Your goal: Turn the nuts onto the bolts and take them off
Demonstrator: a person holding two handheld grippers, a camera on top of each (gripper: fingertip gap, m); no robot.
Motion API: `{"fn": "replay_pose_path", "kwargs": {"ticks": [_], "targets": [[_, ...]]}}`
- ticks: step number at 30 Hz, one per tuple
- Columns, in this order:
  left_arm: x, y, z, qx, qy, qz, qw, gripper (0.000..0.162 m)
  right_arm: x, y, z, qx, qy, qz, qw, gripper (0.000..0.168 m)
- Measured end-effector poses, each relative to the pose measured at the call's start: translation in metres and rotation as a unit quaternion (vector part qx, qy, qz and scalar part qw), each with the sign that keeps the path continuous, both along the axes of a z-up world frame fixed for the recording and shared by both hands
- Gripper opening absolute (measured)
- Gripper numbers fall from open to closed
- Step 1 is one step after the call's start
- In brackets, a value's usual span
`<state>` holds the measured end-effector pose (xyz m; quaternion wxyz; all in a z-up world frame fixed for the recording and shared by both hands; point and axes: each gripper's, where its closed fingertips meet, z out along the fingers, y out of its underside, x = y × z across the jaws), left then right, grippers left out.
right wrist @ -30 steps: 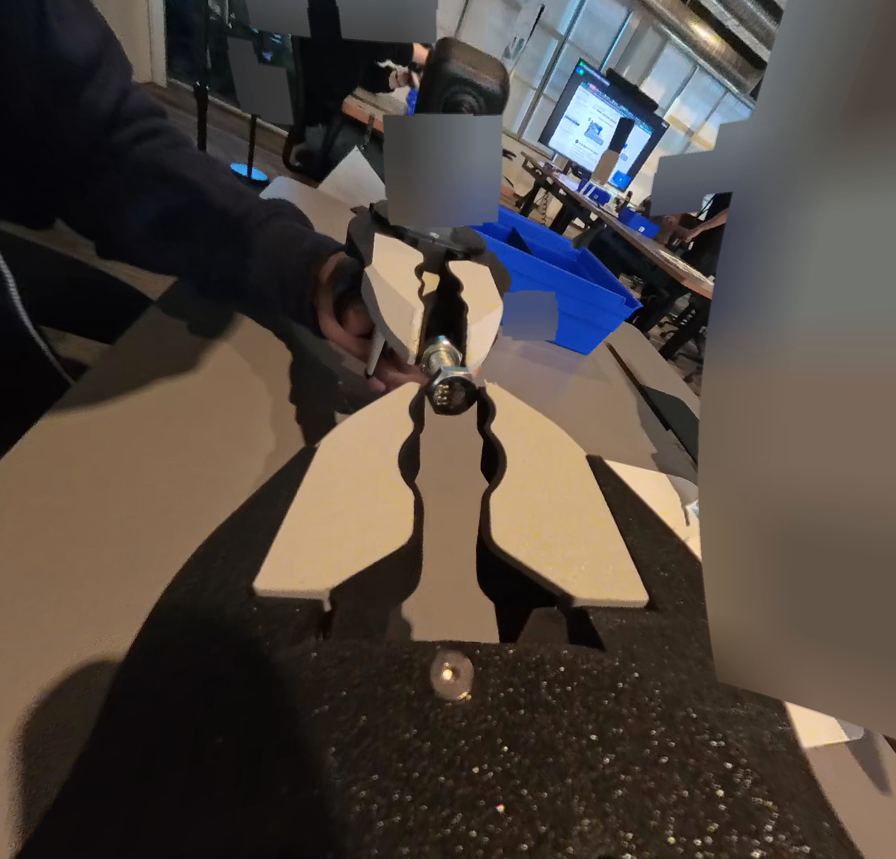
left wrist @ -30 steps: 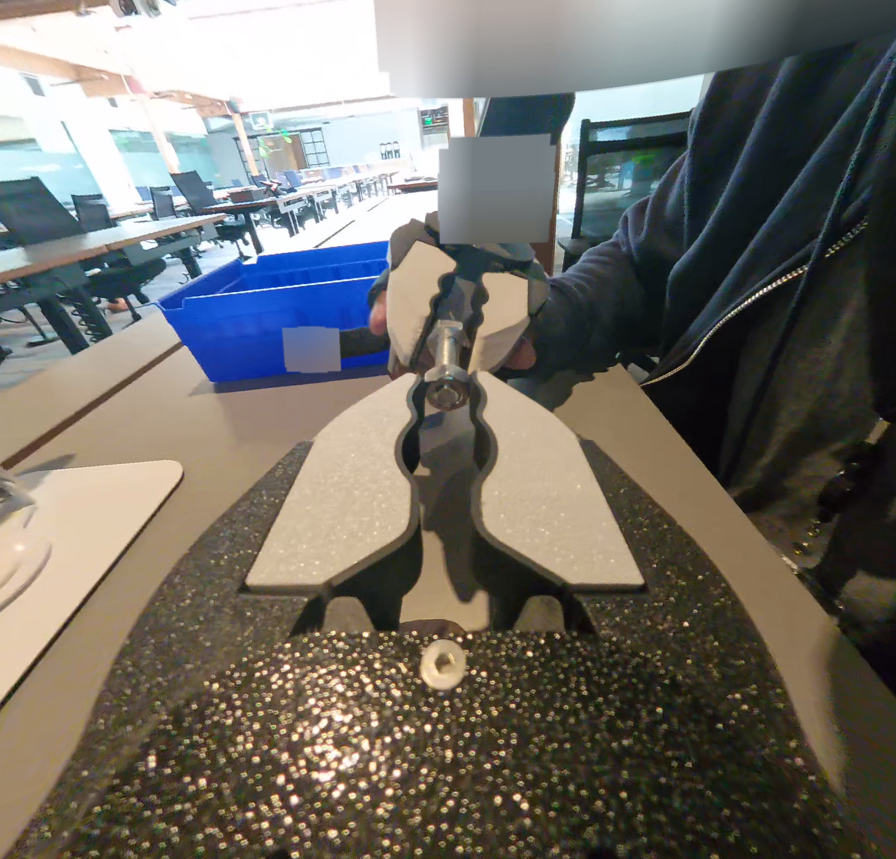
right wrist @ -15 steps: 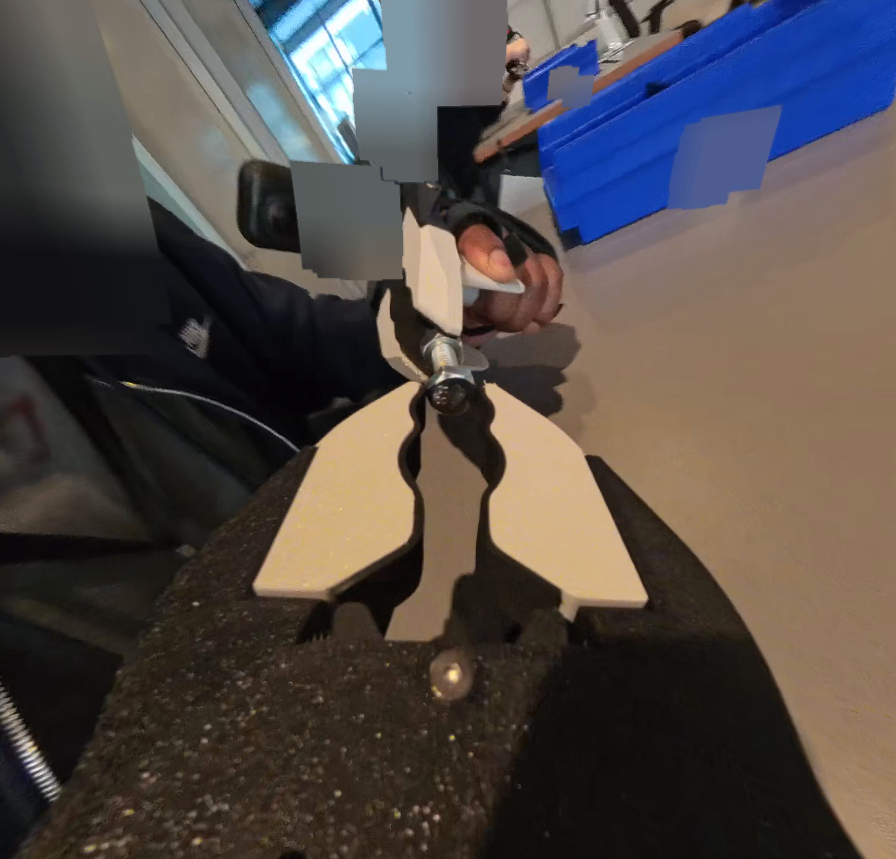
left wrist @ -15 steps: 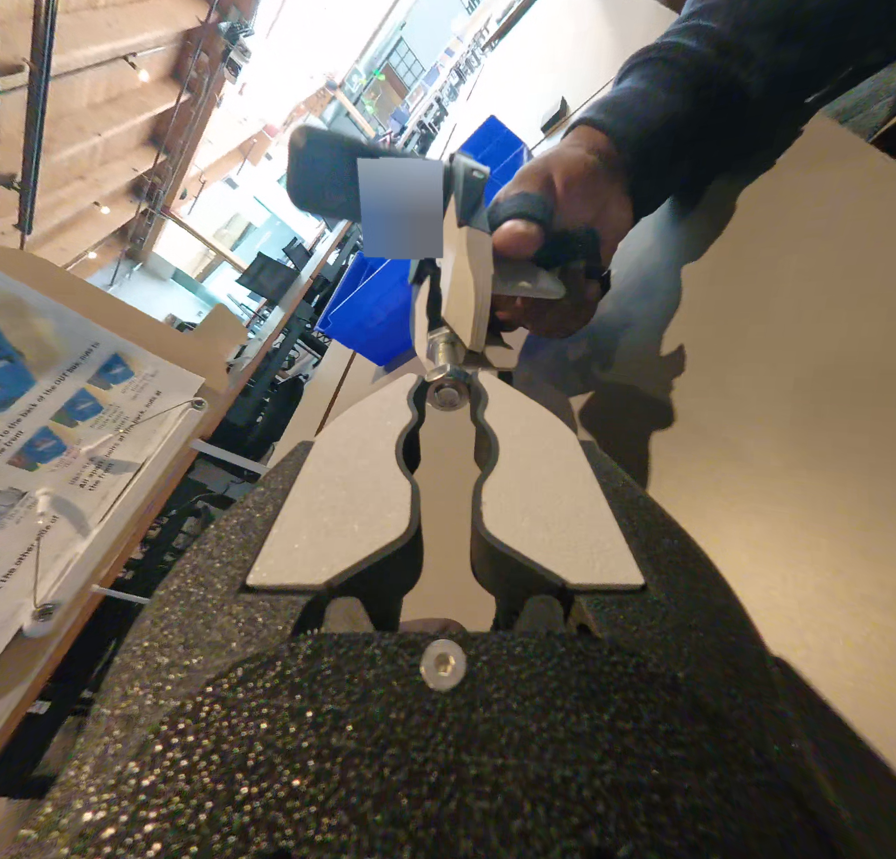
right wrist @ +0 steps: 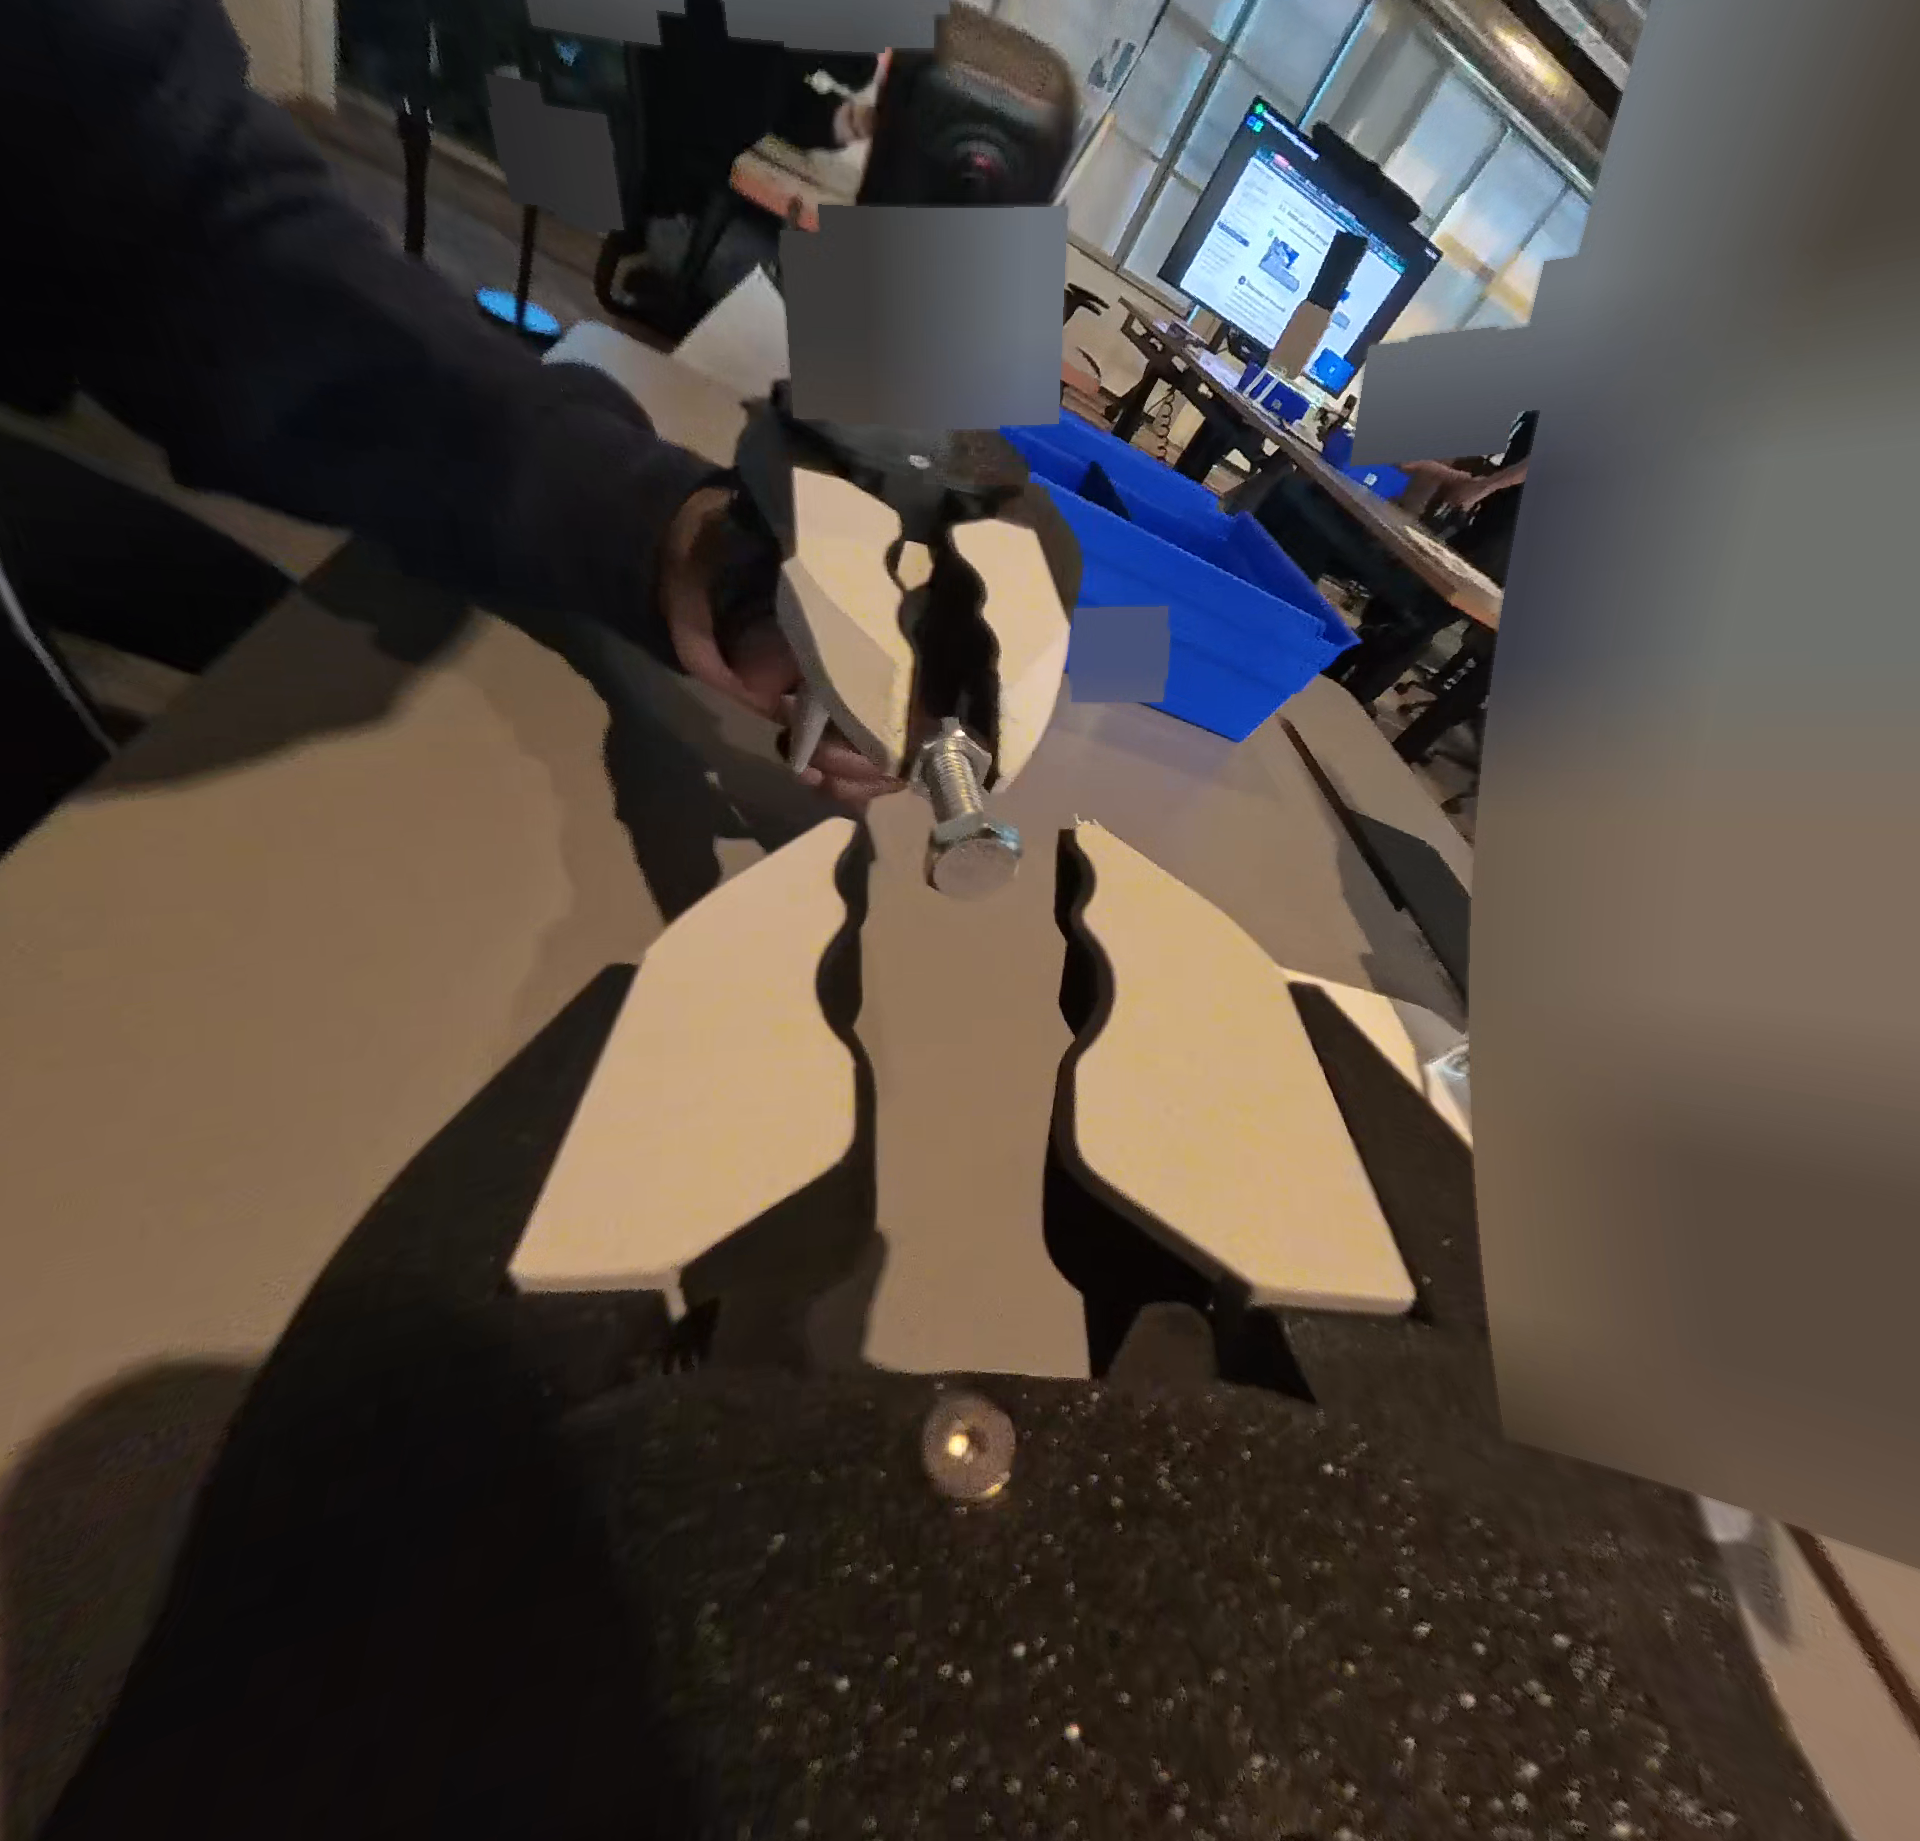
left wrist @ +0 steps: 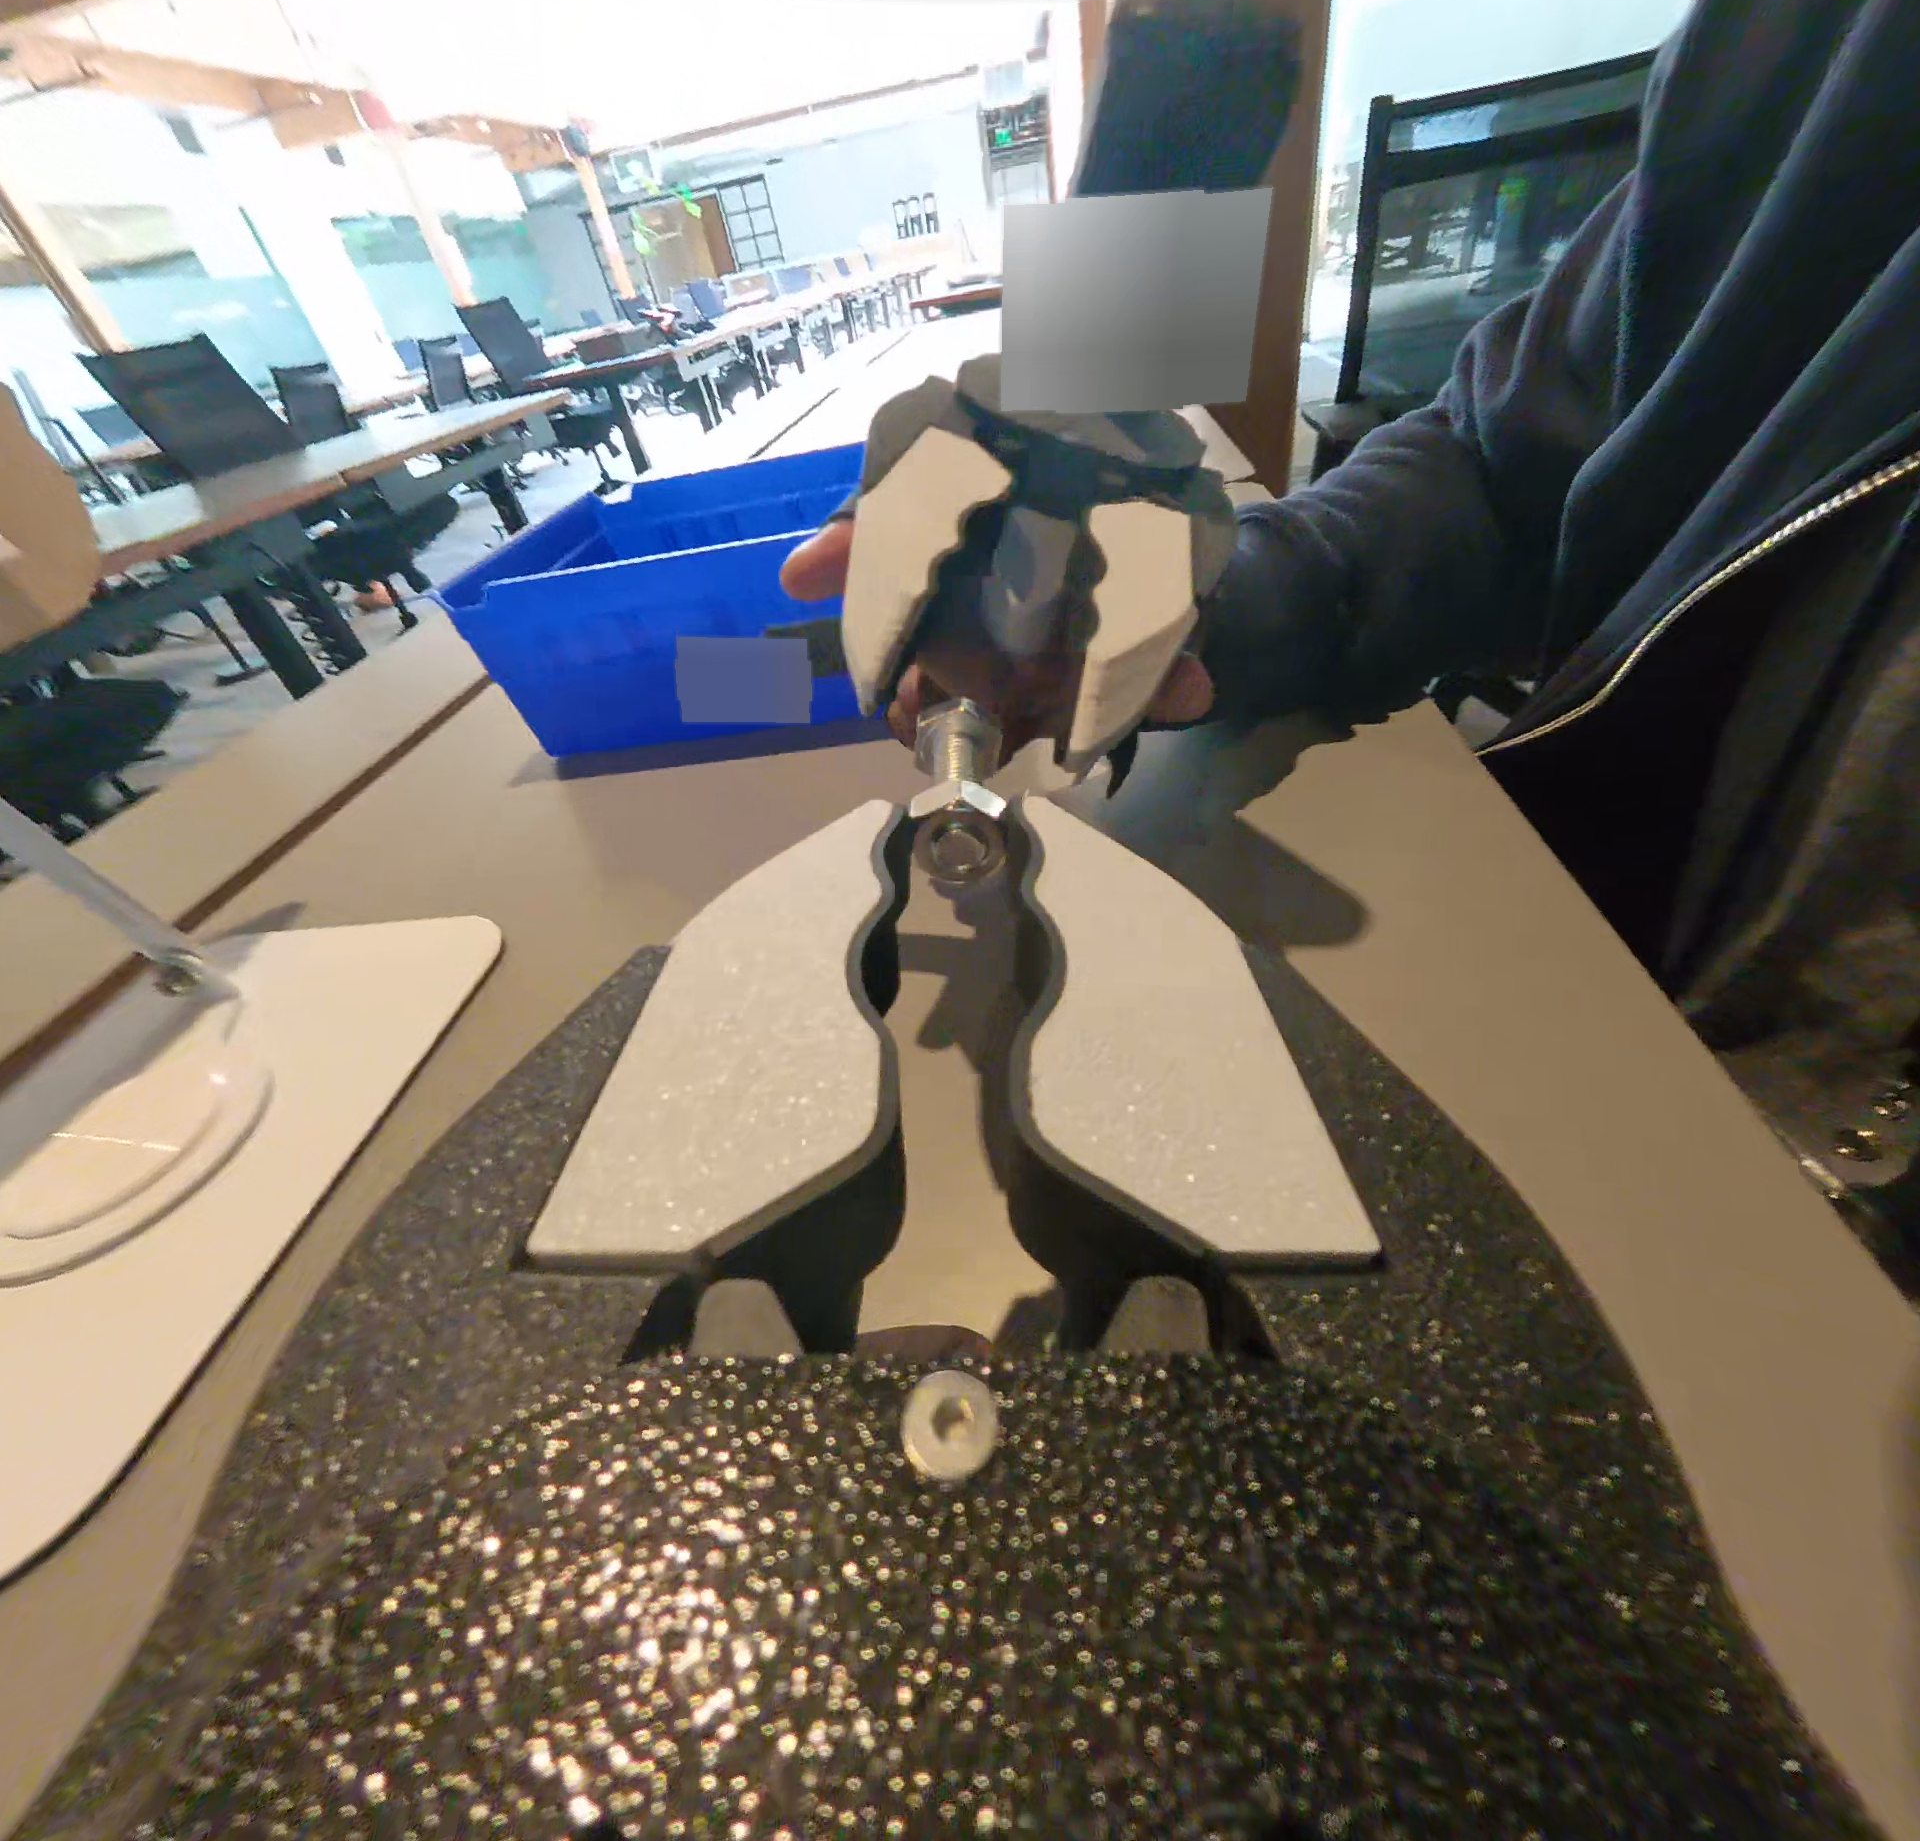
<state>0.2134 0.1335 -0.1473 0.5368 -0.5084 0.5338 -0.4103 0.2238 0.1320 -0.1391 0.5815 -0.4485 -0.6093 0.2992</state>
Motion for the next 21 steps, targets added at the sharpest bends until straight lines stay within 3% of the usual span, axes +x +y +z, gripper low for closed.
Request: {"fn": "replay_pose_path", "kwargs": {"ticks": [4,7,13,15,18,19,21], "targets": [[0.004,-0.006,-0.006,-0.032,0.008,-0.028,0.999,0.017,-0.004,-0.007,-0.006,0.023,-0.018,0.006,1.000,0.013],[0.006,-0.007,-0.006,-0.041,0.001,-0.036,0.999,0.017,-0.005,-0.009,-0.005,0.006,-0.011,0.011,1.000,0.011],[0.005,-0.004,-0.007,0.039,0.024,0.000,0.999,0.017,-0.005,-0.003,-0.009,-0.126,-0.006,0.020,0.992,0.010],[0.006,-0.006,-0.009,0.077,0.039,0.007,0.996,0.017,-0.005,-0.003,-0.007,-0.210,0.012,0.042,0.977,0.000],[0.011,-0.007,-0.015,0.095,0.058,0.011,0.994,0.017,-0.003,-0.006,0.007,-0.311,0.072,0.099,0.942,0.000],[0.011,-0.006,-0.016,0.089,0.061,0.011,0.994,0.017,0.000,-0.003,0.010,-0.313,0.085,0.101,0.941,0.000],[0.009,-0.004,-0.014,0.075,0.048,0.013,0.996,0.017,0.005,0.007,0.011,-0.285,0.092,0.073,0.951,0.019]]}}
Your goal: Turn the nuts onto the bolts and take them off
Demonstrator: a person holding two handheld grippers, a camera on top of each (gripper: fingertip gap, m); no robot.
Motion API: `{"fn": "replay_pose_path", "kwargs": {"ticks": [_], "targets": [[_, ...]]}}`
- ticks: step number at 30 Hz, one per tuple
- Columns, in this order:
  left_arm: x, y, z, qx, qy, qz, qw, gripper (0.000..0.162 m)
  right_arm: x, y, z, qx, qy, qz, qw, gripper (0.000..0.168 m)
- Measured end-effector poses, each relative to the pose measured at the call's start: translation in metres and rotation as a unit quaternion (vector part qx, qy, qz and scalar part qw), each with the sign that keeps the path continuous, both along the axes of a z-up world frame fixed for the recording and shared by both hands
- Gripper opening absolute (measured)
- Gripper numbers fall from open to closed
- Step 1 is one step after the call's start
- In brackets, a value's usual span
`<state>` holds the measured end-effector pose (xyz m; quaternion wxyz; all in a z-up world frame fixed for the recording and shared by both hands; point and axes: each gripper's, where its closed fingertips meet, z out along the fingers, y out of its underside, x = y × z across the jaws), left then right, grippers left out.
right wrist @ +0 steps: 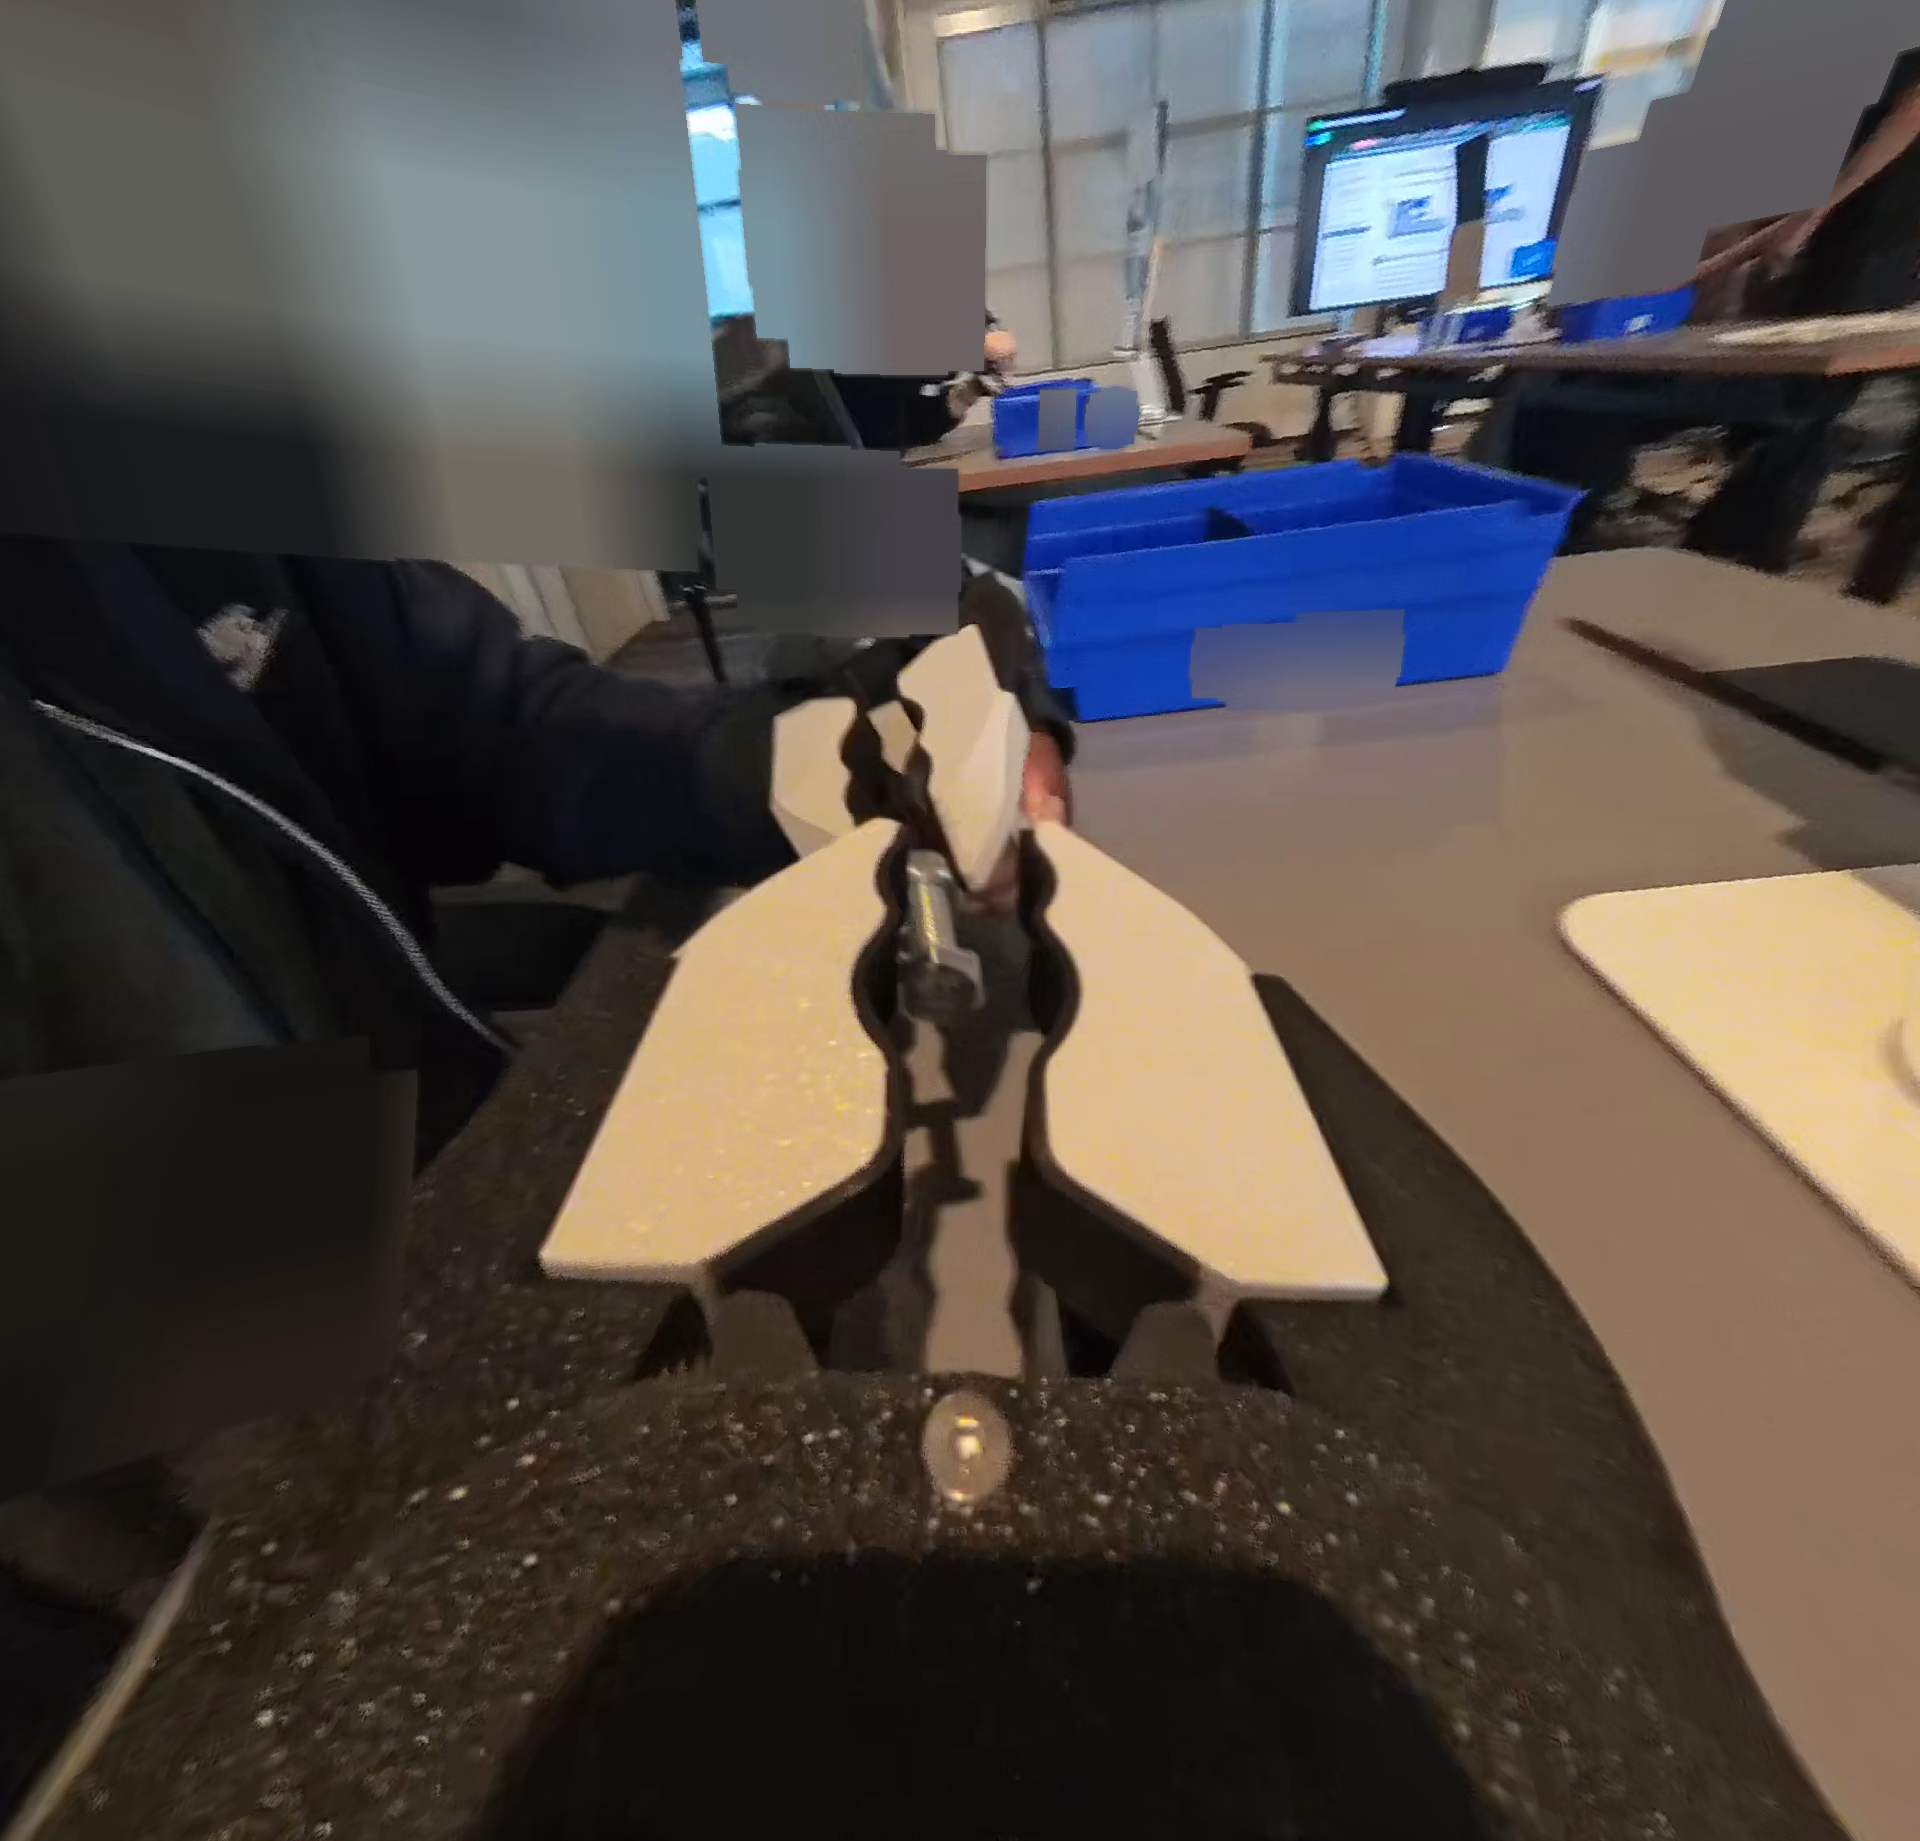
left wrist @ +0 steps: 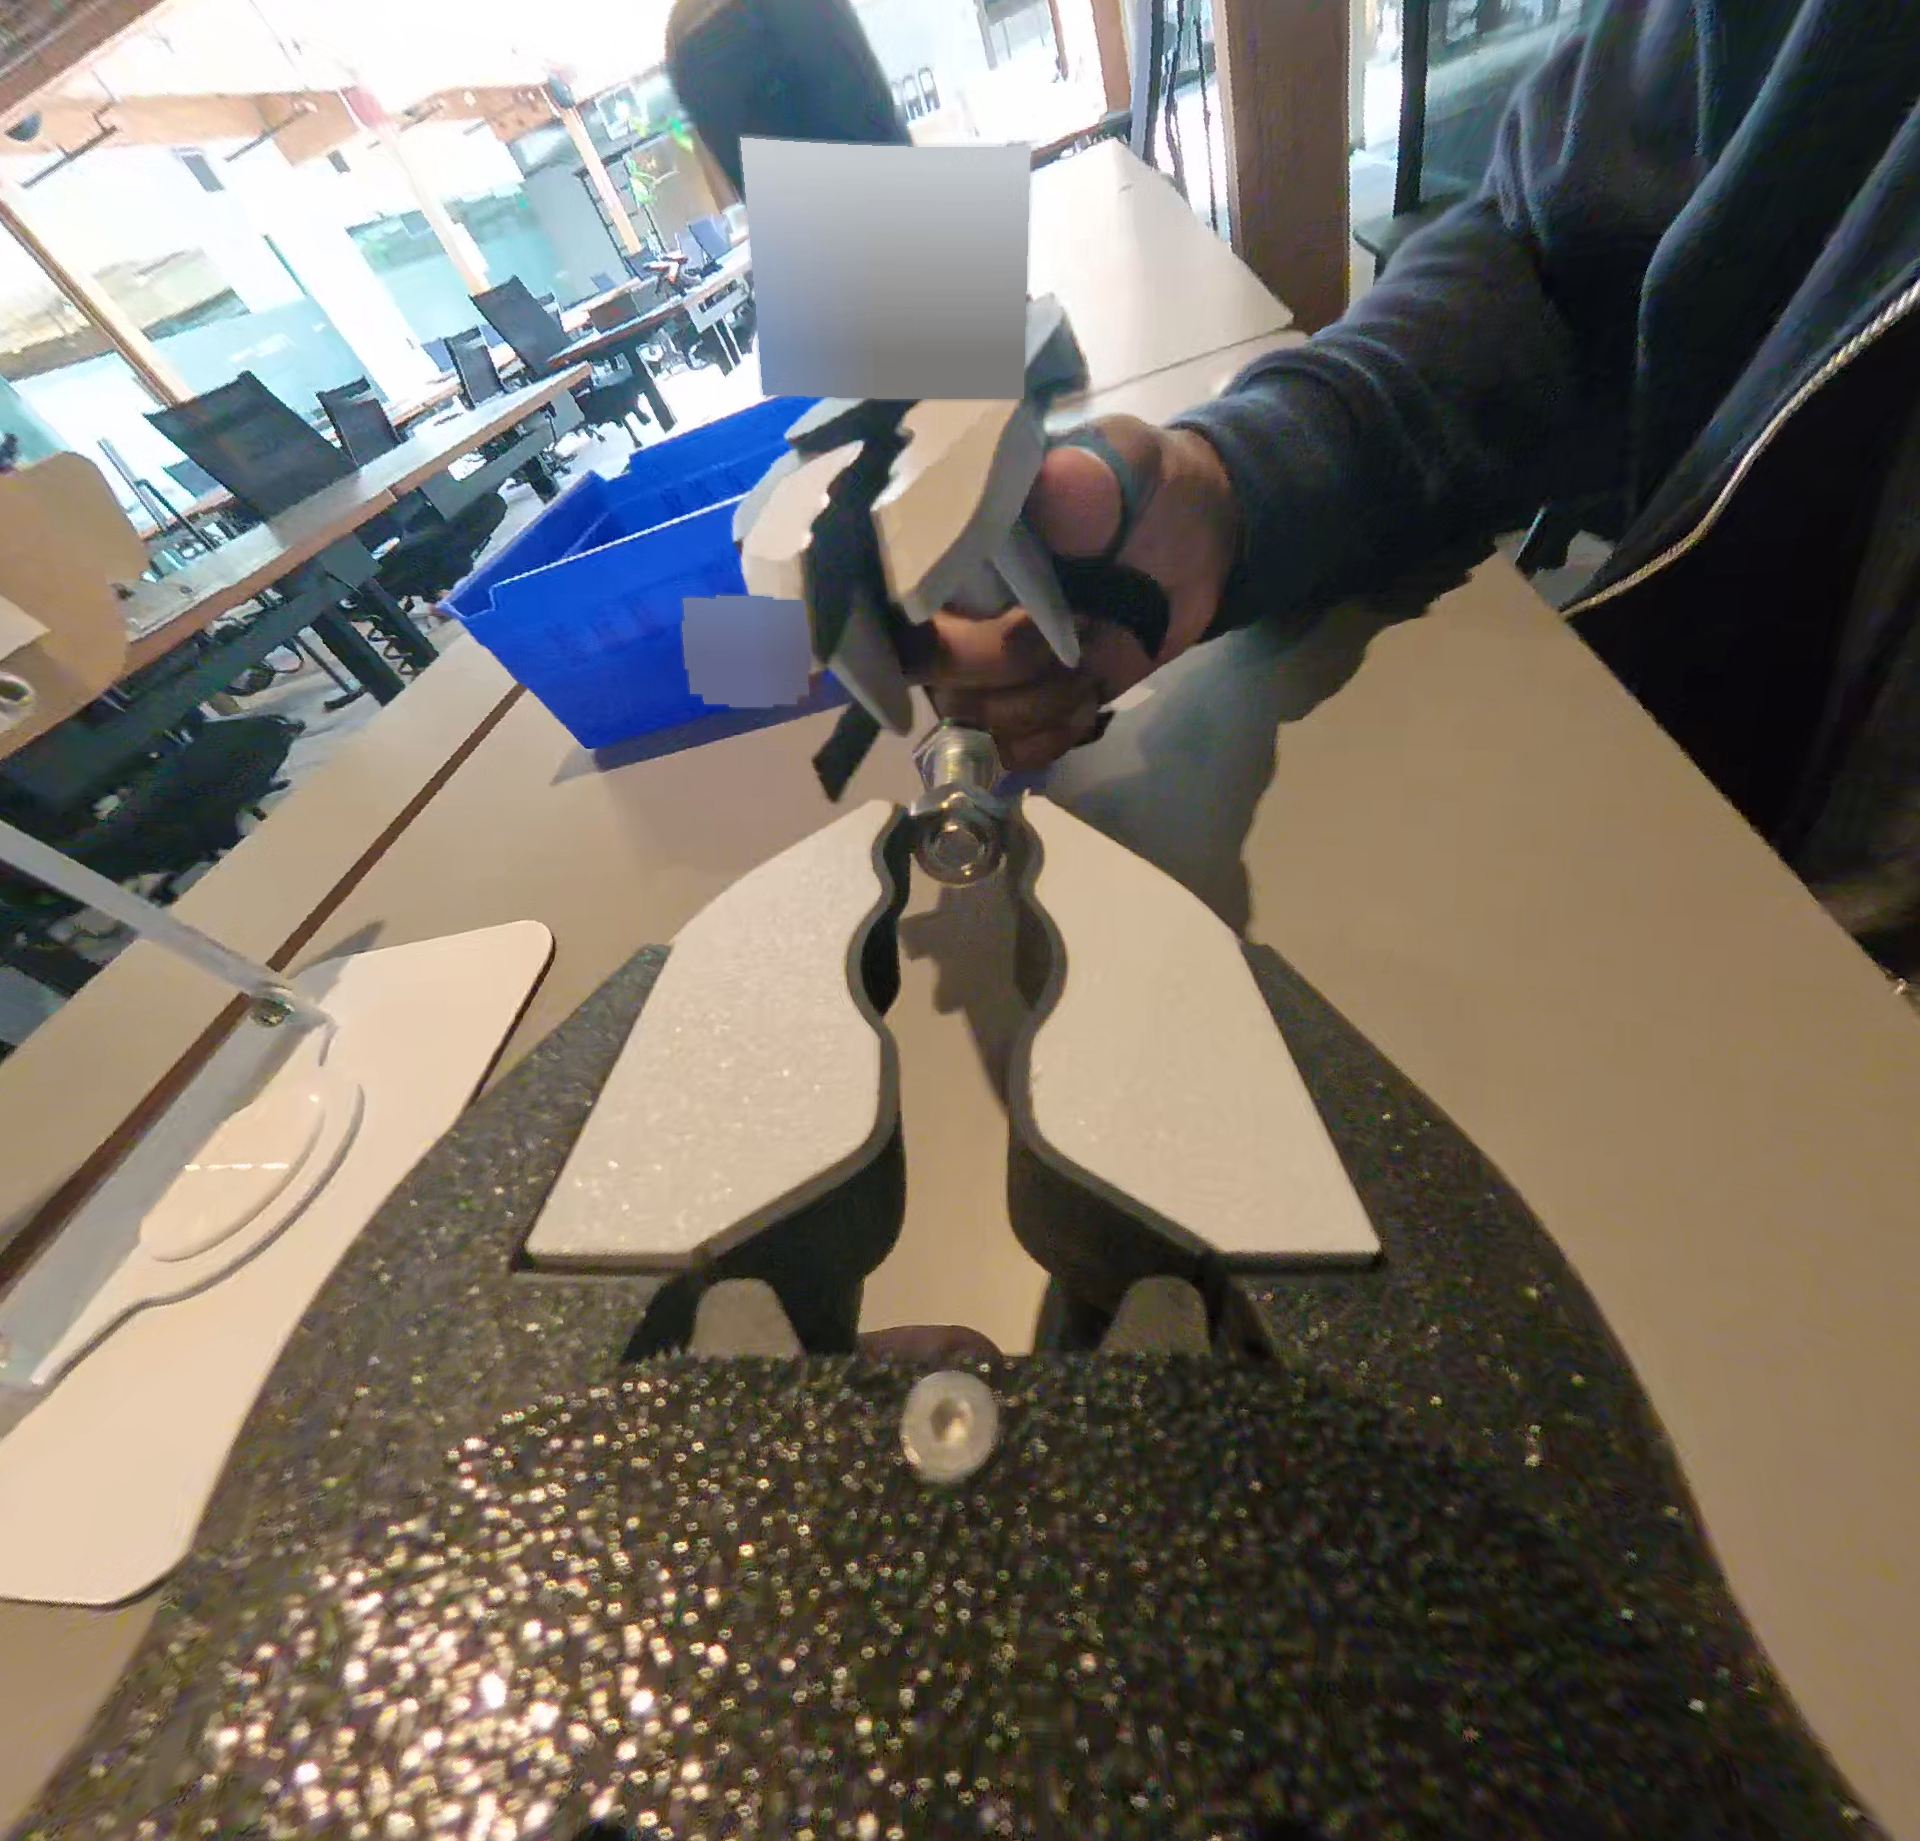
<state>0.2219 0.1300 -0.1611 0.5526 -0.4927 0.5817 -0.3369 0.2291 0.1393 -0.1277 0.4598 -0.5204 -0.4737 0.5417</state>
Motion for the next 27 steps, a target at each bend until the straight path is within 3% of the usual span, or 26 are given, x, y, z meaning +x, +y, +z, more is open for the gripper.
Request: {"fn": "replay_pose_path", "kwargs": {"ticks": [3,7,10,13,17,20,24,27], "targets": [[-0.006,0.003,0.012,-0.046,-0.042,-0.007,0.998,0.017,0.006,0.012,-0.003,0.105,-0.032,-0.063,0.992,0.035],[-0.011,0.004,0.023,-0.105,-0.086,-0.027,0.990,0.017,0.002,0.008,-0.011,0.279,-0.093,-0.104,0.950,0.044],[-0.011,0.002,0.025,-0.125,-0.097,-0.040,0.987,0.017,-0.006,-0.001,-0.015,0.331,-0.110,-0.108,0.931,0.045],[-0.008,-0.001,0.023,-0.133,-0.092,-0.050,0.986,0.017,-0.011,-0.008,-0.014,0.329,-0.101,-0.099,0.934,0.040],[-0.004,-0.008,0.020,-0.155,-0.086,-0.075,0.981,0.017,-0.012,-0.014,-0.015,0.327,-0.096,-0.086,0.936,0.021],[-0.003,-0.008,0.020,-0.169,-0.092,-0.081,0.978,0.017,-0.012,-0.015,-0.015,0.317,-0.095,-0.085,0.940,0.018],[-0.004,-0.005,0.020,-0.131,-0.086,-0.060,0.986,0.017,-0.014,-0.013,-0.020,0.245,-0.104,-0.071,0.961,0.018],[-0.005,-0.006,0.022,-0.048,-0.071,-0.035,0.996,0.017,-0.017,-0.014,-0.025,0.149,-0.098,-0.037,0.983,0.018]]}}
